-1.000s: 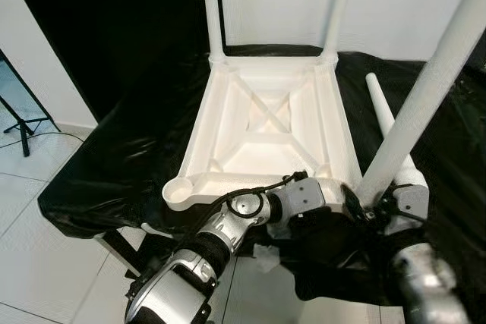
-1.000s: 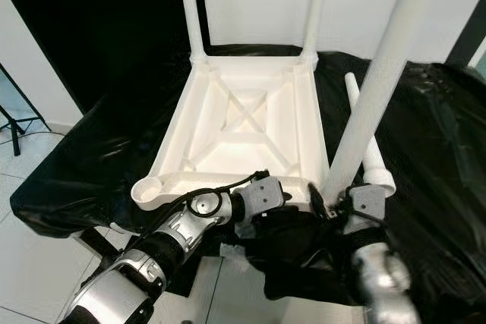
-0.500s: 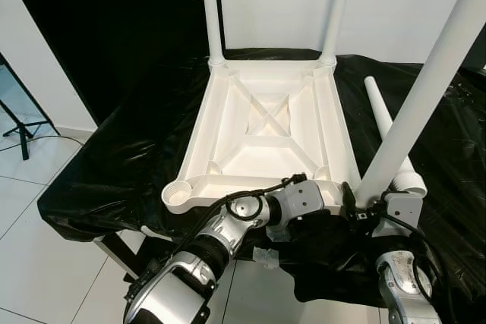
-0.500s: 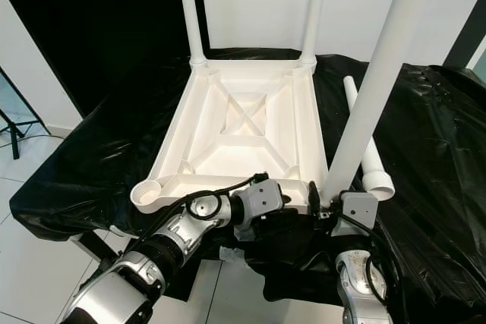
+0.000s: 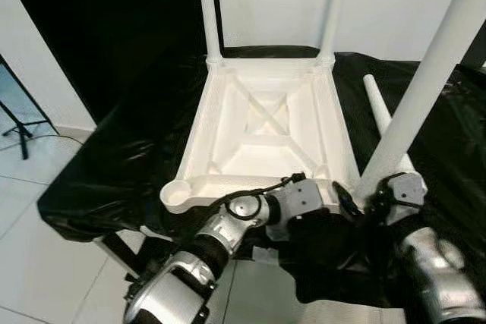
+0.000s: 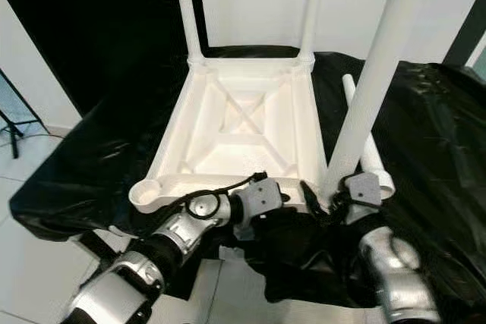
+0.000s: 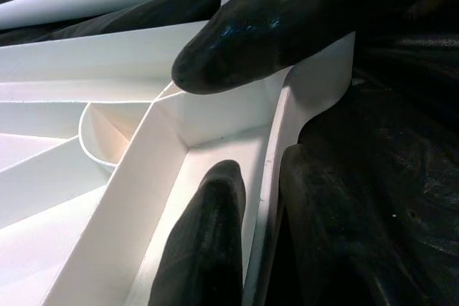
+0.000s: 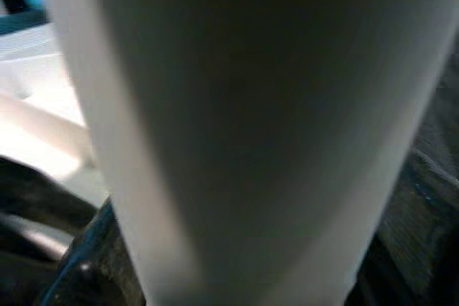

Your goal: Building children table

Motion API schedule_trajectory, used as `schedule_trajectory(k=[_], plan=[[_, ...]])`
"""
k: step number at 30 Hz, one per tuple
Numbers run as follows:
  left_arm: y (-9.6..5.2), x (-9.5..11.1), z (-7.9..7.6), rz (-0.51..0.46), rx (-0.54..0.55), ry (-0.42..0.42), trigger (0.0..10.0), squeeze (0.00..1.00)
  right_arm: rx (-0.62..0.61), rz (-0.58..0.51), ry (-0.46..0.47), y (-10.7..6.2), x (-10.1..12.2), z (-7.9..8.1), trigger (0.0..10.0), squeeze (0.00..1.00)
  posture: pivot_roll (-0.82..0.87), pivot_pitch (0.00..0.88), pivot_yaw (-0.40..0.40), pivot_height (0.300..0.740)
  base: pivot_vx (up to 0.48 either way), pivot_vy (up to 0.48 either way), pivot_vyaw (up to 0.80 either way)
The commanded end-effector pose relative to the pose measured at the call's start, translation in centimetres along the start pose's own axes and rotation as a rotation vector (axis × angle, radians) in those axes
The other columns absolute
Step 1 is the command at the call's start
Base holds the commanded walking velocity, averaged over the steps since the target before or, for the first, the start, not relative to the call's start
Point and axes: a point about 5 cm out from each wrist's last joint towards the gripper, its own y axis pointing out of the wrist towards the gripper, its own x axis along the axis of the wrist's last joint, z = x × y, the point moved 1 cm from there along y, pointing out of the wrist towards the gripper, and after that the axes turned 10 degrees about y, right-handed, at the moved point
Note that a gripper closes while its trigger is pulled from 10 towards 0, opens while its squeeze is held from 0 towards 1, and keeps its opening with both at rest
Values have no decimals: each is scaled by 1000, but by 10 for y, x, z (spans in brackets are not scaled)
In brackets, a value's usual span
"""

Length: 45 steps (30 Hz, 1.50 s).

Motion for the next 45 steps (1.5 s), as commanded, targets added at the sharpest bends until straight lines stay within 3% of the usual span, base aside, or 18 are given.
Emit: schedule_trajectory(k=[1,2,3,4,6,16,22,23,24,25,31,34,39,40,43,44,45], plan=[[-7,-36,-30,147,-92,-90,10000,0,35,26,18,-2,-2,-2,10000,0,128,0,28,740,0,0,0],[-7,-36,-30,148,-91,-90,10000,0,61,40,16,-3,-3,-1,7961,0,128,0,28,740,0,0,0],[-8,-36,-29,148,-88,-91,10000,0,82,53,10,-5,-4,-1,4431,0,130,0,26,740,0,0,0],[-8,-36,-28,149,-86,-91,10000,0,102,65,7,-7,-4,-1,0,0,131,0,26,740,0,0,0],[-9,-37,-29,150,-85,-93,10000,0,164,100,6,-12,-7,1,0,0,132,0,25,740,0,0,0],[-8,-37,-32,147,-89,-97,10000,0,219,148,32,-18,-18,7,0,0,129,0,27,740,0,0,0],[-7,-36,-31,145,-89,-98,10000,0,46,61,106,-12,-23,22,0,0,132,0,22,740,0,0,0],[-7,-36,-31,144,-86,-97,10000,0,-144,-3,165,-11,-27,33,0,0,137,0,19,740,0,0,0],[-7,-35,-30,143,-84,-97,10000,0,-243,-34,182,-13,-28,37,0,0,142,0,17,740,0,0,0],[-7,-35,-30,143,-84,-97,10000,0,-243,-34,182,-13,-28,37,0,0,142,0,17,740,0,0,0],[-8,-37,-31,145,-83,-98,10000,0,-514,-90,216,-18,-28,31,0,0,143,0,20,740,0,0,0],[-9,-37,-31,147,-86,-97,10000,0,-558,-119,228,-15,-25,34,0,0,143,0,24,740,0,0,0],[-9,-37,-30,148,-86,-94,10000,0,-488,-139,241,-6,-20,42,0,0,144,0,21,740,0,0,0],[-8,-36,-29,147,-84,-94,10000,0,-431,-134,246,-3,-20,46,4941,0,142,0,20,740,0,0,0],[-8,-36,-29,146,-83,-94,10000,0,-401,-130,247,-1,-19,50,4941,0,142,0,19,740,0,0,0],[-8,-36,-29,145,-83,-95,10000,0,-352,-130,249,1,-18,53,10000,1000,141,0,19,740,0,0,0],[-8,-36,-29,145,-83,-95,10000,0,-352,-130,249,1,-18,53,10000,1000,141,0,19,740,0,0,0]])
